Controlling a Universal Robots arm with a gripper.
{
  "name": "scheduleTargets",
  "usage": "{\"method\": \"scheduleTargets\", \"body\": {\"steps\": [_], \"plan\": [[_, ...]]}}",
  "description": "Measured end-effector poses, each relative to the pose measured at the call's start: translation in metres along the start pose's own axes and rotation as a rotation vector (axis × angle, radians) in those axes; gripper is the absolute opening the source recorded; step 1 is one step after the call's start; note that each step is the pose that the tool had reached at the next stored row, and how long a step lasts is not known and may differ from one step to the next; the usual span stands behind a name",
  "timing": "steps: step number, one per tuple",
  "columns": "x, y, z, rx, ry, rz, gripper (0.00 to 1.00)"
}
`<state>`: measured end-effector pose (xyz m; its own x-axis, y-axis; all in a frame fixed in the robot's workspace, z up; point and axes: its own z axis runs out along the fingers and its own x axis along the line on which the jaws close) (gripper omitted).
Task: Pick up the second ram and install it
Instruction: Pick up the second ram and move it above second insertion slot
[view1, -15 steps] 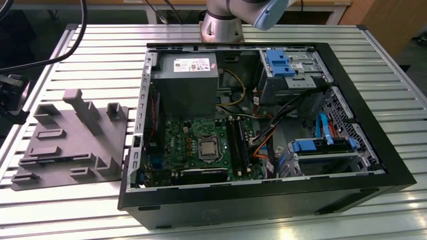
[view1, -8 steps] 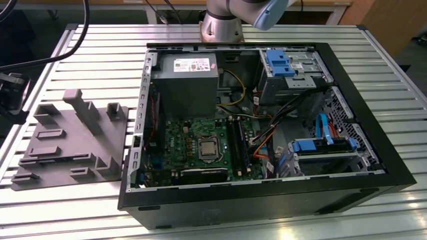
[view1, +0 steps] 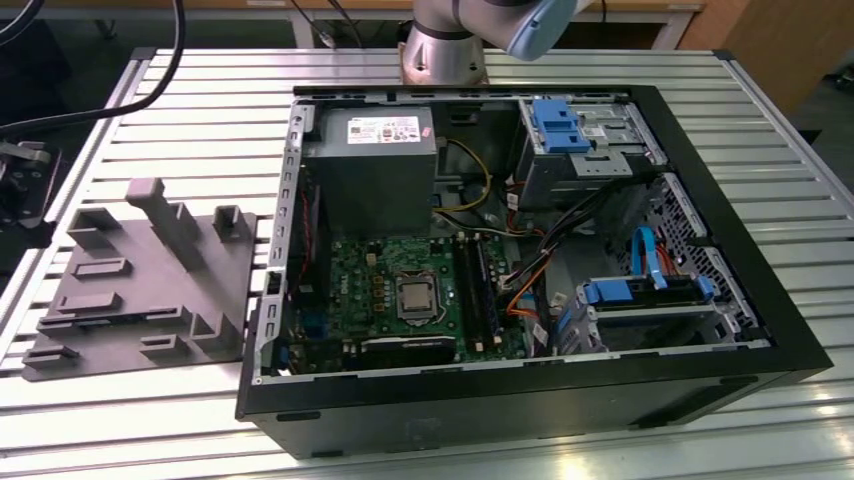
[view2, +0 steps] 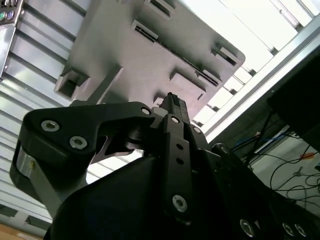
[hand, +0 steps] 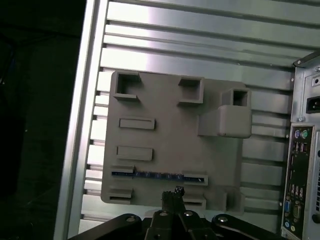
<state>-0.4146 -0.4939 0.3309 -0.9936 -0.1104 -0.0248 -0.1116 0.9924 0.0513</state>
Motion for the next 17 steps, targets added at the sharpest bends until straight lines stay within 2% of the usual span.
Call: {"method": "scheduleTargets", "body": {"steps": [17], "plan": [[0.0,0.0,0.0,-0.0053,0.0111,-0.215,0.11]]}}
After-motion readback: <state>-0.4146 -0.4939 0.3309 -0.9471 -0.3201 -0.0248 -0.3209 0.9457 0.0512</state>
